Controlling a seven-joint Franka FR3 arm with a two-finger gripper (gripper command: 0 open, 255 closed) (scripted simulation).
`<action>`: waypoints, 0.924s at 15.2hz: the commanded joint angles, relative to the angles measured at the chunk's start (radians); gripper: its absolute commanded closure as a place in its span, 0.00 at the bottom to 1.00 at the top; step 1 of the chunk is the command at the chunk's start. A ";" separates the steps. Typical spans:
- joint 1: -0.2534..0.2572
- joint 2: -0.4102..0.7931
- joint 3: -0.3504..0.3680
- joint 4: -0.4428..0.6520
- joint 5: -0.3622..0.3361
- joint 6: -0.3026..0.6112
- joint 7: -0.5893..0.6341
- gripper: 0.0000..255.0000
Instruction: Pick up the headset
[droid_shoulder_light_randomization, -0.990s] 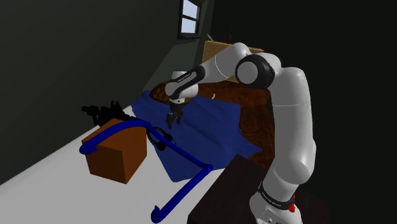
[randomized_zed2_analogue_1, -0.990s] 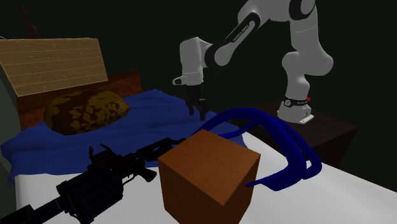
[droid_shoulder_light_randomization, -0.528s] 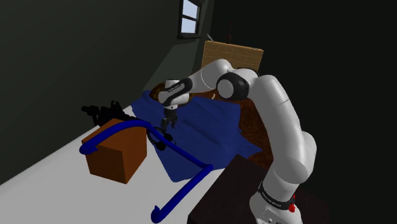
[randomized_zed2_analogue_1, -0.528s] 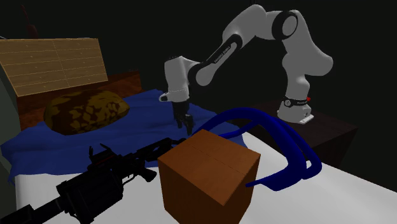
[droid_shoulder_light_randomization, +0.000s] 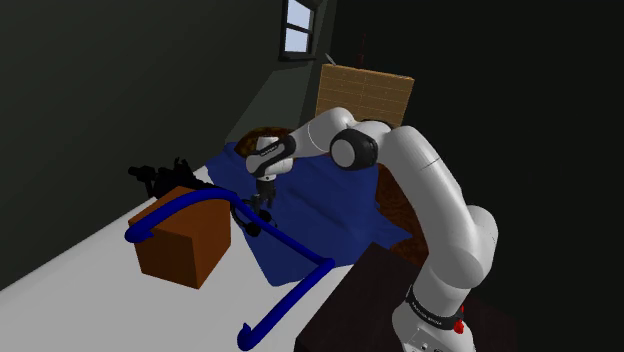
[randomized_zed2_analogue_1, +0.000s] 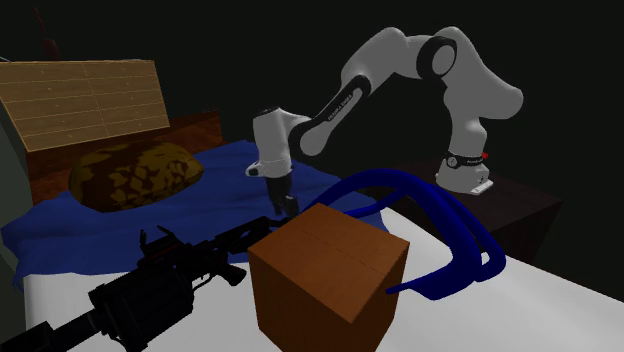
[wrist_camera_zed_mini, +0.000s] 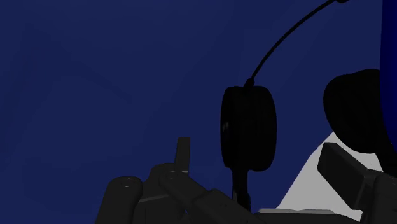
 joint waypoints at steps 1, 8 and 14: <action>-0.002 0.014 0.001 0.002 0.001 0.012 -0.003 0.00; -0.002 0.017 0.001 0.005 0.001 0.012 -0.003 1.00; -0.001 -0.006 0.000 -0.004 0.000 -0.001 -0.001 1.00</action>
